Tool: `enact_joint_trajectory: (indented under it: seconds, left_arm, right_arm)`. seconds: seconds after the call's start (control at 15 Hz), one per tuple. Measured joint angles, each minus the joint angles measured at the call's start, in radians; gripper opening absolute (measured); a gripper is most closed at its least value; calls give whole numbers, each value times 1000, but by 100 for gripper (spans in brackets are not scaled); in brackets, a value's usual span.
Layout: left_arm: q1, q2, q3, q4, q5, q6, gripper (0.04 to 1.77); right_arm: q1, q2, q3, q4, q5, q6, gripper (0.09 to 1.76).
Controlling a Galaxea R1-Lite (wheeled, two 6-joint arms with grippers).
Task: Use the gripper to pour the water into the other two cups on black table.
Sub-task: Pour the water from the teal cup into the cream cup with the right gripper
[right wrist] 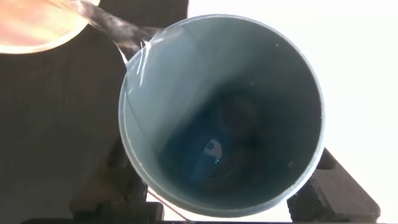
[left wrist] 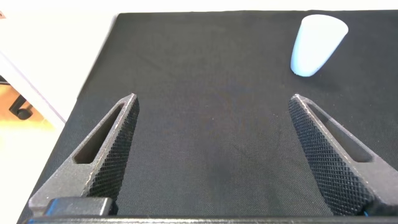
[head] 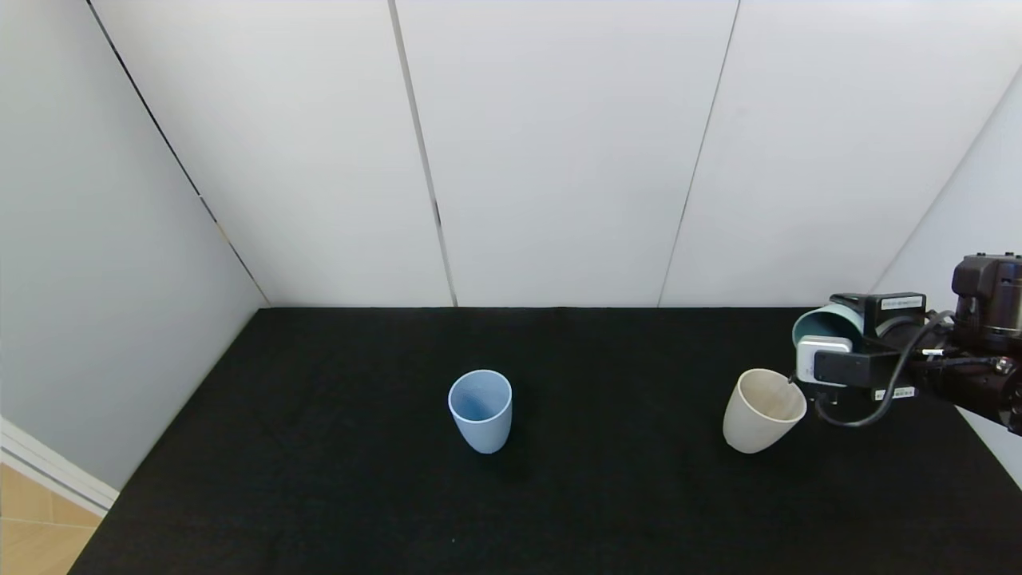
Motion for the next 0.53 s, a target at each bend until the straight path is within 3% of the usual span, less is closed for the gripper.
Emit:
enact_joint_trajectory:
  seconds: [0.4,0.53]
  left_arm:
    - [0,0,0,0,0,0,172]
    - [0,0,0,0,0,0,172]
  right_arm:
    - [2,-1,15,6,1,19,120]
    - [3,-1,34,11,3,84,120]
